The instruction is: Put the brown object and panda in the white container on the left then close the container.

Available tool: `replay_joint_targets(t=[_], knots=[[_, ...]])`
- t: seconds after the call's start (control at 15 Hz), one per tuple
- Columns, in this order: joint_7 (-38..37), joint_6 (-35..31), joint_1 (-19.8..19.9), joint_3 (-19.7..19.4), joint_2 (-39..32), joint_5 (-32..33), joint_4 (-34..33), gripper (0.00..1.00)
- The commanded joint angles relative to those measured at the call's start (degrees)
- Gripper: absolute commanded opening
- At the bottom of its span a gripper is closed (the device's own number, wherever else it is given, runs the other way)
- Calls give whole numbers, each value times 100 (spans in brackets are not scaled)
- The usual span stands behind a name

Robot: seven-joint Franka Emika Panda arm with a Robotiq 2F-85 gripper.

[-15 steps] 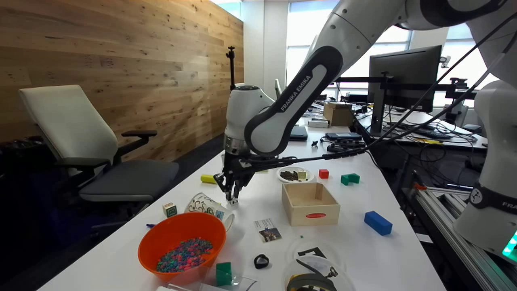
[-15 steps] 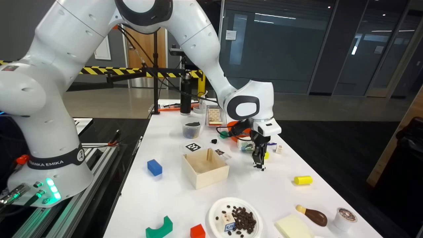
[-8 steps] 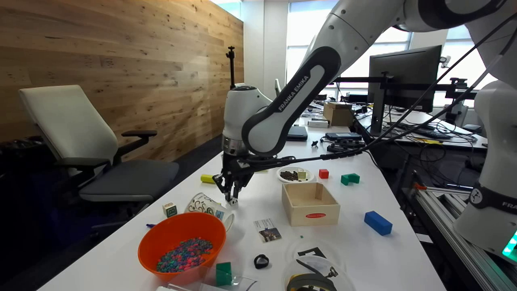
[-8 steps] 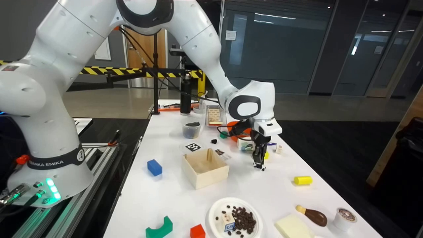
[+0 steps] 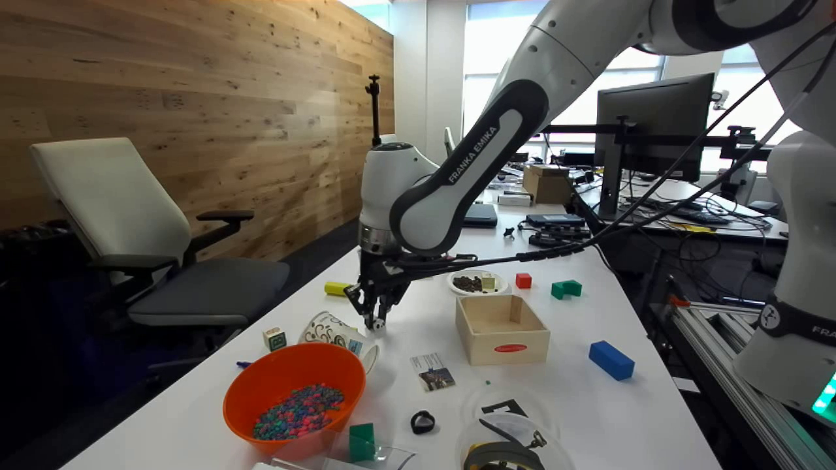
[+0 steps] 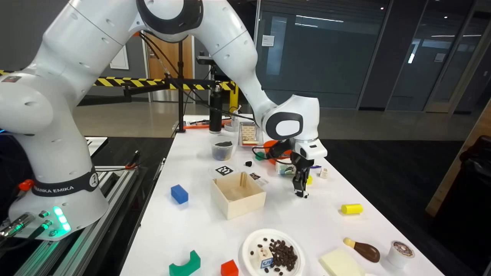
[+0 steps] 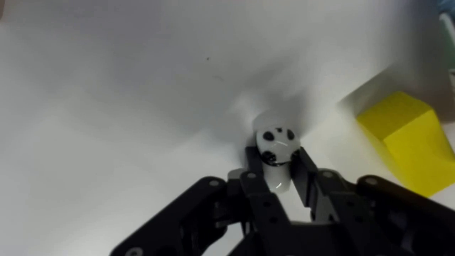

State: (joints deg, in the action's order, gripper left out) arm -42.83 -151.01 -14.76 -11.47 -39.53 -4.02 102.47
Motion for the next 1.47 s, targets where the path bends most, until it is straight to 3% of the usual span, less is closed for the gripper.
replay_joint_targets(t=[0.0,0.53,0.87,1.4], knots=[[-42,106,87,169,72,25,-71,7],[73,286,-114,46,1169,504,590,7],[1003,813,134,554,2007,527,1124,7],[3446,1898,670,1701,2954,-634,1723,7]])
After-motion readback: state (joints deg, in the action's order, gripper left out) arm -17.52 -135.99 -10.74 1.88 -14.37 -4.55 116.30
